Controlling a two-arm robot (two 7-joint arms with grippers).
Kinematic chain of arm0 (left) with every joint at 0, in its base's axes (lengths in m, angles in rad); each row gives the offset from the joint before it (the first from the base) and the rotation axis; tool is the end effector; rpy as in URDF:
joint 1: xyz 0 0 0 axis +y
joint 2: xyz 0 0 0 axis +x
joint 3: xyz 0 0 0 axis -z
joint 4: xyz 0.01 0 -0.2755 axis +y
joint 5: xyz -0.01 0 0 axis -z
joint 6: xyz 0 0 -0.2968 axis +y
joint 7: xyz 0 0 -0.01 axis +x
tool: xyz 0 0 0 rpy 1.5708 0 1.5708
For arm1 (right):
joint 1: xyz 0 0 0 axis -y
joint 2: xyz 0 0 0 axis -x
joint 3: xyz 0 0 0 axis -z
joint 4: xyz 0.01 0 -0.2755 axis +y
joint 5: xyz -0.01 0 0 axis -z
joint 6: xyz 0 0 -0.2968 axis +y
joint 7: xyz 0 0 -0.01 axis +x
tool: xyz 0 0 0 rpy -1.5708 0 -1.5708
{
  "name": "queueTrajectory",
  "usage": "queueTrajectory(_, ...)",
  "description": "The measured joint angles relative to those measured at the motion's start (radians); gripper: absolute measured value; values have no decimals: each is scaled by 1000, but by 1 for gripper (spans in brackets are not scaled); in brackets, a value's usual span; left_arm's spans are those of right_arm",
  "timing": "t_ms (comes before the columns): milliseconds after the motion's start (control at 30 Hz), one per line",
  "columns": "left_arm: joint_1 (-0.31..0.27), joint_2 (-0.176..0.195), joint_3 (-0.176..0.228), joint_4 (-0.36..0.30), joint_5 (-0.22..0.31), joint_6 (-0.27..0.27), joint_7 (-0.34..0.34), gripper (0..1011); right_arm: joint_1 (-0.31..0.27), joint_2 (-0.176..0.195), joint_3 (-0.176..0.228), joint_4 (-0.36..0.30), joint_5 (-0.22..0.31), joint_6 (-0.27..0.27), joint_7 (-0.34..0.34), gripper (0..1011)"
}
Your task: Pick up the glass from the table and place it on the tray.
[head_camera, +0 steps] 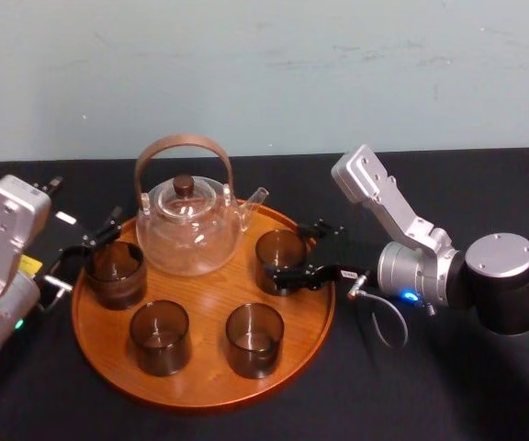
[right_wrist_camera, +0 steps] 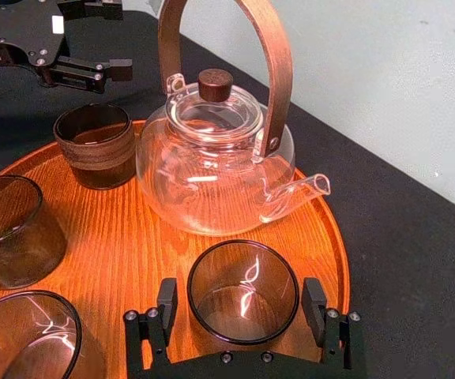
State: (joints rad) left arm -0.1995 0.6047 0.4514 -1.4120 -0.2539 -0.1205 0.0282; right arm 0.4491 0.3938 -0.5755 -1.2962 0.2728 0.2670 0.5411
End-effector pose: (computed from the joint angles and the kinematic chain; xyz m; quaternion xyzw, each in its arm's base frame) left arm 0.3444 0.0776 -0.2883 0.1415 -0.1324 0.5799 0.7913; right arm 0.4036 0.0099 -0.2556 -0.2099 0.0296 -0.3212 0.9230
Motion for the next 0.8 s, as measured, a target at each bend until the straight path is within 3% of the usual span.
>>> queueTrajectory(233,0,0,0,0,0,0,0,1001,-2,3,1,-3,5,0,5,1002)
queueTrajectory(800,0,0,0,0,0,0,0,1001,-122,131,62,-178,99,-9,23,1003)
